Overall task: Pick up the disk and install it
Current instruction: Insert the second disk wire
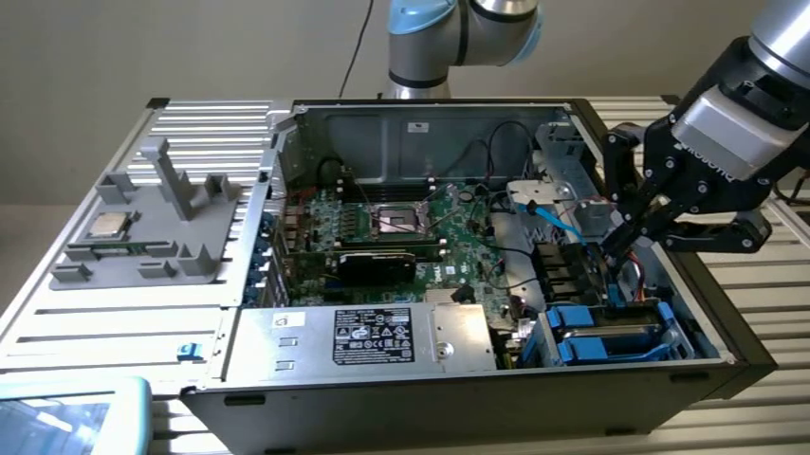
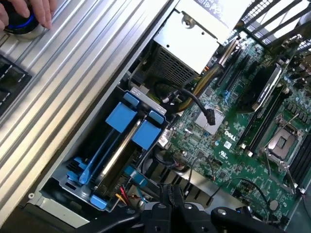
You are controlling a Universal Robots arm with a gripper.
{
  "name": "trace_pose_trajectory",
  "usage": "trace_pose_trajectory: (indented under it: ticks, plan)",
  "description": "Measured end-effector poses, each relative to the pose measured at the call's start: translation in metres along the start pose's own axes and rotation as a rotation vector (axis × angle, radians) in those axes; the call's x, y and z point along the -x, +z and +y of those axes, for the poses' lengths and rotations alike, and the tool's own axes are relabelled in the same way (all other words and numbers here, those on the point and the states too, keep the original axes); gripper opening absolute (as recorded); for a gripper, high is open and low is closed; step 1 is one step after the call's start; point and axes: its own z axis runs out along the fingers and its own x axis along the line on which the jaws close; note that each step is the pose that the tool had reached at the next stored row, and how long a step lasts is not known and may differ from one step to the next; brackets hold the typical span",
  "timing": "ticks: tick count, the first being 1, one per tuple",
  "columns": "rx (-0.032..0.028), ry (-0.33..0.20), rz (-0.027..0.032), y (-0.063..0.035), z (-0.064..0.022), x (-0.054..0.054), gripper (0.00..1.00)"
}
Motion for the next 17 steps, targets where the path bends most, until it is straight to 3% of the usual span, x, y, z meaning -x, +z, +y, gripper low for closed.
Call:
trace_pose_trajectory:
  ticks: [3,5,11,13,17]
  plan:
    - [-0.0017,-0.041,-0.0079,0.0000,0.0000,0.0000,0.11]
    - [-0.0045,-0.069,-0.0090,-0.0001,-0.0001,0.0001,0.11]
    - [-0.0235,-0.155,0.0127,0.0000,0.0000,0.0000,0.11]
    - [-0.0274,-0.186,0.0184,0.0000,-0.0001,0.0000,0.11]
    - [-0.0255,-0.257,0.0268,0.0000,0.0000,0.0000,0.11]
